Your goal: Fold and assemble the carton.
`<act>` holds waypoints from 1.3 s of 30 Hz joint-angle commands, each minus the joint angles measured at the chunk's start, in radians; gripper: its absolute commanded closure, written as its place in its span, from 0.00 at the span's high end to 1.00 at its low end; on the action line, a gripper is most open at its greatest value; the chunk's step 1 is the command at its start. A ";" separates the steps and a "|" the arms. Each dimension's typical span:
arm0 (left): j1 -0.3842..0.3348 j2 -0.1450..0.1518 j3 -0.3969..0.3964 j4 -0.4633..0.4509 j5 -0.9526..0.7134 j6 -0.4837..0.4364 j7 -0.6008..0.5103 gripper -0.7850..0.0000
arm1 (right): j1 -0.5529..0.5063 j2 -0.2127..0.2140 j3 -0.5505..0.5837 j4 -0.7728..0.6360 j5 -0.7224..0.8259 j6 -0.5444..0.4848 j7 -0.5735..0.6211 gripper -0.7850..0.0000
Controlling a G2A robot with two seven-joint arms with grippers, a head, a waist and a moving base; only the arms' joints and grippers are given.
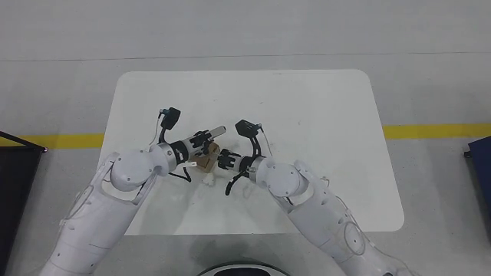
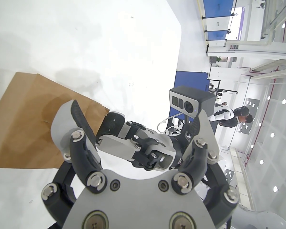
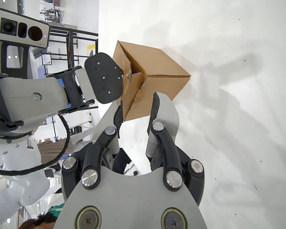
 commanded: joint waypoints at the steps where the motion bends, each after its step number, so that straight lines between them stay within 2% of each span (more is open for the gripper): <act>1: 0.001 0.000 -0.003 0.001 0.000 -0.001 -0.001 1.00 | 0.006 -0.001 -0.002 0.004 -0.001 0.002 0.007 0.39; 14: 0.024 0.008 -0.035 -0.007 0.000 -0.010 -0.020 1.00 | 0.066 -0.014 -0.040 0.063 0.002 0.032 0.039 0.36; 22: 0.021 0.006 -0.031 -0.005 -0.002 -0.011 -0.022 1.00 | 0.061 -0.015 -0.034 0.048 0.006 0.024 0.020 0.38; 28: 0.014 0.003 -0.021 -0.004 -0.006 -0.008 -0.011 1.00 | 0.099 -0.026 -0.044 0.097 0.027 0.035 0.007 0.36; 31: 0.013 0.003 -0.021 -0.002 -0.006 -0.007 -0.010 1.00 | 0.120 -0.033 -0.056 0.126 0.035 0.050 0.004 0.33; 34: 0.014 0.003 -0.023 -0.002 -0.006 -0.008 -0.012 1.00 | 0.130 -0.037 -0.061 0.142 0.040 0.050 0.003 0.26; 39: 0.012 0.003 -0.021 -0.002 -0.003 -0.006 -0.016 1.00 | 0.123 -0.037 -0.056 0.134 0.040 0.045 -0.005 0.23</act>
